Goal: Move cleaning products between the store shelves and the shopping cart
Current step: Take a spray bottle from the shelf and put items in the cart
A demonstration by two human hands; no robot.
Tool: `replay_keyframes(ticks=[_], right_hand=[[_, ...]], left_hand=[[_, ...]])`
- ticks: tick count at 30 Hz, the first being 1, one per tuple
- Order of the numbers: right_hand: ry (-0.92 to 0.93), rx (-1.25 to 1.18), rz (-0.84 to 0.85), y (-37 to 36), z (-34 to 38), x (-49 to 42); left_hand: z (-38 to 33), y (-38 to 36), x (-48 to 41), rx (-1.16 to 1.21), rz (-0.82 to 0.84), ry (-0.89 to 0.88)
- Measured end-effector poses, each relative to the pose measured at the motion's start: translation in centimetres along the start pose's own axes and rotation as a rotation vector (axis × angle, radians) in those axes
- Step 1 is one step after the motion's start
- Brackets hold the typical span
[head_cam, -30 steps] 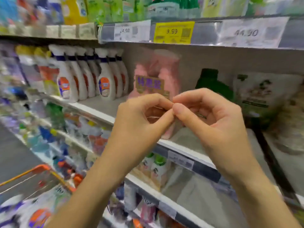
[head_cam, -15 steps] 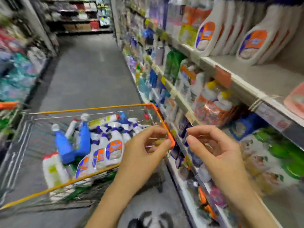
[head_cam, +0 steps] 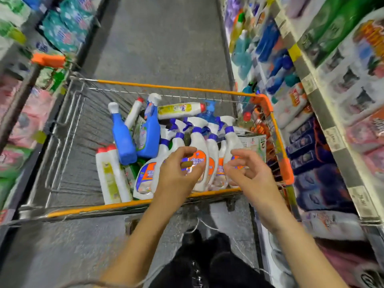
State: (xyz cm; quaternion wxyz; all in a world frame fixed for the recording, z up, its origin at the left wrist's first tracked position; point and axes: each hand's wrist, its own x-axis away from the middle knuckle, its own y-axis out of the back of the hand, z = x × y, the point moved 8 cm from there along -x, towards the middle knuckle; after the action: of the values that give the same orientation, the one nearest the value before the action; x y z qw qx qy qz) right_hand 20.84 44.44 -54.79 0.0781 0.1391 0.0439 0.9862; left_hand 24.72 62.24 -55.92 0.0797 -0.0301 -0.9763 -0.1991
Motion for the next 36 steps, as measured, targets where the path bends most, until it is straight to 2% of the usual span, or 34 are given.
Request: replay_keyframes(ticks=[6,13,17,24,29,36], right_hand=[[-0.145,0.070,0.072,-2.5,-5.2,-6.8],[-0.400,0.110,0.147,-6.1,-12.1,-10.3],[-0.508,0.147,0.135,-6.9,-15.6,-11.2],[-0.642,-0.021,0.168,-7.4,-17.9,-10.5],[-0.611,-0.071,0.156,-6.9,-18.0,-10.4],[-0.351,-0.121,0.125,-5.3,-13.1,-10.7]], left_hand=[[4.2,-1.9,-4.3,-0.158,-0.072,0.057],[10.5,-3.8,-5.6,-0.345,-0.051,0.383],[14.2,-4.5,-5.4,-0.292,-0.005,0.544],[15.0,-4.1,-5.4,-0.214,-0.025,0.559],[14.8,-4.7,-5.4,-0.090,-0.003,0.579],[12.5,-4.6,-4.9,0.278,-0.040,0.449]])
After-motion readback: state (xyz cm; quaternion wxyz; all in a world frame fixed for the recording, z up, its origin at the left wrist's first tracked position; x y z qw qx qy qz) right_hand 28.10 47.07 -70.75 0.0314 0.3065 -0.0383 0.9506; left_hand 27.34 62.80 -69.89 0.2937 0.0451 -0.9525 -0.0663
